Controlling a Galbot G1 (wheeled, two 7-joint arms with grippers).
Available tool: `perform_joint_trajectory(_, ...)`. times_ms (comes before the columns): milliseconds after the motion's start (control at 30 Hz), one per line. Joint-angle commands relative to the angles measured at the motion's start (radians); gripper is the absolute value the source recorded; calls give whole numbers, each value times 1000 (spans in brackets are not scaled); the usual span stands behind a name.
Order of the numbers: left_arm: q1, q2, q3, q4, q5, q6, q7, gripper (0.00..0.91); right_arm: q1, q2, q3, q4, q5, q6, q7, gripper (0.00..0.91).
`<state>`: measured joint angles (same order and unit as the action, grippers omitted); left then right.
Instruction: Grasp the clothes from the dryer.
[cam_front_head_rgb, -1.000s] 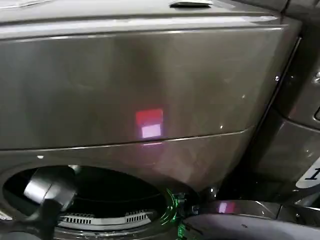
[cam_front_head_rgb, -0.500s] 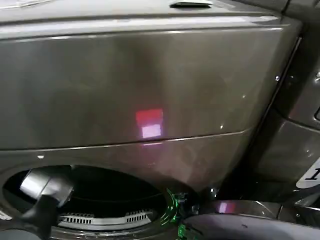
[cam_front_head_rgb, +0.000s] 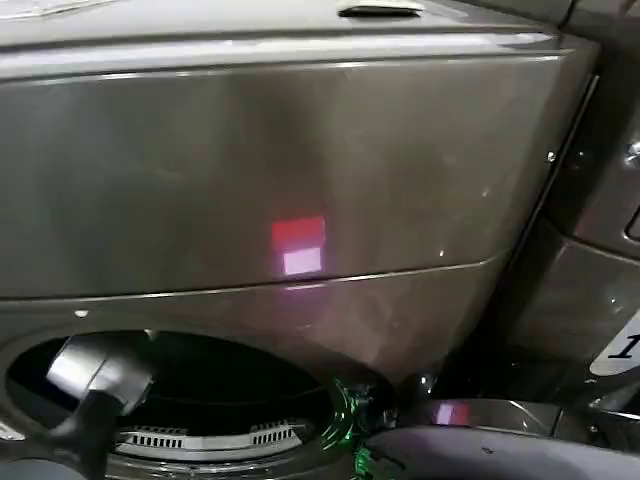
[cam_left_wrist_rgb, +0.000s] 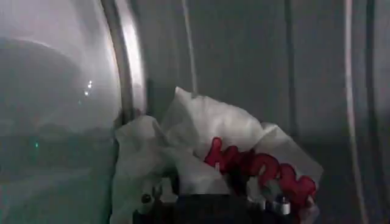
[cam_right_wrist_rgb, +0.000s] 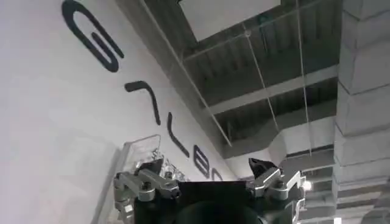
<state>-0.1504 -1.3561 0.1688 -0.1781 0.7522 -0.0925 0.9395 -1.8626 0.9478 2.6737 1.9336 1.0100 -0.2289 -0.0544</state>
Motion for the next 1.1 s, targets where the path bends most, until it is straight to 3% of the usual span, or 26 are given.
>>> perform_joint_trajectory(33,7,3,-5,-2,-34,-6,-2,0,8,-7,-10,1,-1,1,2,907)
perform_joint_trajectory(267,53,-1,-81,-49,-152,1,-80,0,17,-5,-23,7,-2,1,5,907)
perform_joint_trajectory(367,90,-2,-210,-109,-242,28,-142,0,22,-4,-31,12,-3,1,6,907)
perform_joint_trajectory(533,261,49,-364,-319,-497,48,-355,0,40,4,-59,18,-14,3,10,907)
perform_joint_trajectory(800,548,37,-584,-783,-842,60,-663,0,54,2,-73,32,-71,-13,26,907)
perform_joint_trajectory(967,669,-7,-634,-918,-889,-9,-899,0,60,2,-73,39,-101,-7,17,907)
perform_joint_trajectory(1100,750,-37,-654,-1015,-947,-34,-957,0,60,0,-73,36,-116,24,9,907)
